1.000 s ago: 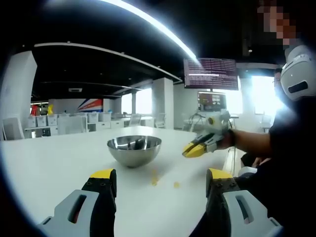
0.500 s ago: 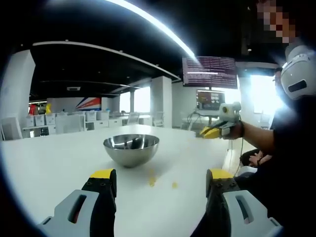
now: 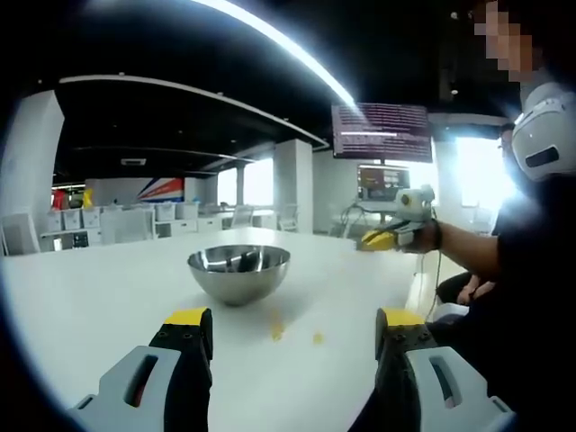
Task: Pick up the QQ candy scattered on the table and place it into the stainless steel bowl on the table
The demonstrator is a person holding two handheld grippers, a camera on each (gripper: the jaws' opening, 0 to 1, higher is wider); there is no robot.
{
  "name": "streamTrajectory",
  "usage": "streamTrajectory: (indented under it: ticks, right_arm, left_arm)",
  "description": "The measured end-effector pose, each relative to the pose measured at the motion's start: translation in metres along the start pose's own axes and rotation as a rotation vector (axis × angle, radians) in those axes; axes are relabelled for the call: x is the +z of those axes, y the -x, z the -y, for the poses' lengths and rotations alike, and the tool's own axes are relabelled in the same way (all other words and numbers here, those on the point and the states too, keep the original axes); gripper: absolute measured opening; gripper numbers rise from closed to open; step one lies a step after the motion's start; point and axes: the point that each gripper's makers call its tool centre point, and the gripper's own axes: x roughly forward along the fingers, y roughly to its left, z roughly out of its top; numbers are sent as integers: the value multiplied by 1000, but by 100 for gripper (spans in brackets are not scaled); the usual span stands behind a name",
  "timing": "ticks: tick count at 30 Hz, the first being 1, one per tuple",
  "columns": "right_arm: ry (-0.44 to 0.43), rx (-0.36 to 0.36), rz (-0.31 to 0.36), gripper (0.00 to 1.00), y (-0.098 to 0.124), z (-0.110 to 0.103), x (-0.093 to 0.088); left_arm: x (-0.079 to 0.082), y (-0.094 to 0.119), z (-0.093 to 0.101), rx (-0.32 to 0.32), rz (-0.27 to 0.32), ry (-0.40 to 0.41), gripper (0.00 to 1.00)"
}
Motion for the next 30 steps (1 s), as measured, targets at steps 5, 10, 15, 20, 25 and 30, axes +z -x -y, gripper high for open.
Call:
streamTrajectory:
  ticks: [5,10,15,20,25,30]
  right_arm:
    - [28,2,-27,9,-11,10,8]
    - [84,30,-105,9,-30,24,12]
    - [146,74,-186,9,-56,35,20]
    - [254,117,-283,9,-86,48,26]
    - [311,146,-356,9,-116,60,27]
    - [382,168,-460,9,-150,76,22]
  left_arm:
    - [-2,1,-1,0,-6,5,74]
    - [-7,2,-4,4,-26,6,74]
    - [-5,2,-5,4,-15,9,74]
    - [-4,1,-6,3,-10,11,74]
    - [-5,3,-7,8,-7,14,74]
    - [-6,6,-12,21,-6,19,74]
